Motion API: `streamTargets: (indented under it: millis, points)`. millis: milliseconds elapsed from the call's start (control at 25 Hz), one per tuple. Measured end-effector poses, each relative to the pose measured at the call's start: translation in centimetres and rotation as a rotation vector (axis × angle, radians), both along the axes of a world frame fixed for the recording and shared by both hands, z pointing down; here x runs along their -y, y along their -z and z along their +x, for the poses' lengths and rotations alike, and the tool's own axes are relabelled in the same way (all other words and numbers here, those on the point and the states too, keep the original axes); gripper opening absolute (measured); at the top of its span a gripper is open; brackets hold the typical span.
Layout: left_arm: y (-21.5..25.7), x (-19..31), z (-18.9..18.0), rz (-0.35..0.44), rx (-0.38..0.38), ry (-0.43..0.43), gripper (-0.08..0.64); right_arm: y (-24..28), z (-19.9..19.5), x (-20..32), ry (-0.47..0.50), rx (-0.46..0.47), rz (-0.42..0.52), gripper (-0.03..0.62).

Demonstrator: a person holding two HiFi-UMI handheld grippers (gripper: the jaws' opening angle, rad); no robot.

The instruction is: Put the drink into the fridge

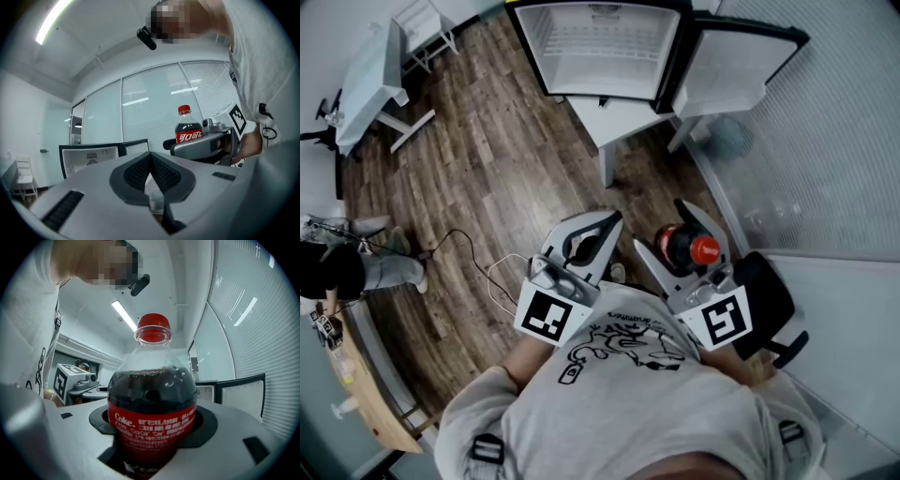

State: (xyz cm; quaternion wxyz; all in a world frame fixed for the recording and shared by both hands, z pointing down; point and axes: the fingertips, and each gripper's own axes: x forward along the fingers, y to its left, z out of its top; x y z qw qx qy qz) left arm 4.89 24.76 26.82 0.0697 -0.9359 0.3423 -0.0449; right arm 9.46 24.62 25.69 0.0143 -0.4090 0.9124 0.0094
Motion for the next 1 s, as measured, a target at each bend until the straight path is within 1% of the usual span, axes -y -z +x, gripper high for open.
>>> streamTargets:
  millis: [160,440,600,760,1000]
  points:
    - [-0.1,1.3,0.2,0.001,-0.007,0.014,0.002,-0.5,0.2,1.3,0.017,0.012,-0.022,0.307]
    - [-0.2,3.5,-0.6,0.003,-0.008,0.037,0.002,-0.6,-0.5,3.5,0.039,0.005,-0.016,0.307]
    - [0.0,5.4,-1.5,0.0,-0.021,0.044,0.002,-1.1,-1.3,5.5,0.052,0.006,-0.049,0.307]
    - [-0.3,7.8,-2.4,-0.009,-0.025,0.044,0.002,-1.3,-2.1,7.8,0.051,0.006,-0.057,0.307]
    - [-0.4,11.8,-4.0,-0.014,-0.031,0.02,0.002,-1.4,-4.0,11.7,0.043,0.002,-0.074,0.307]
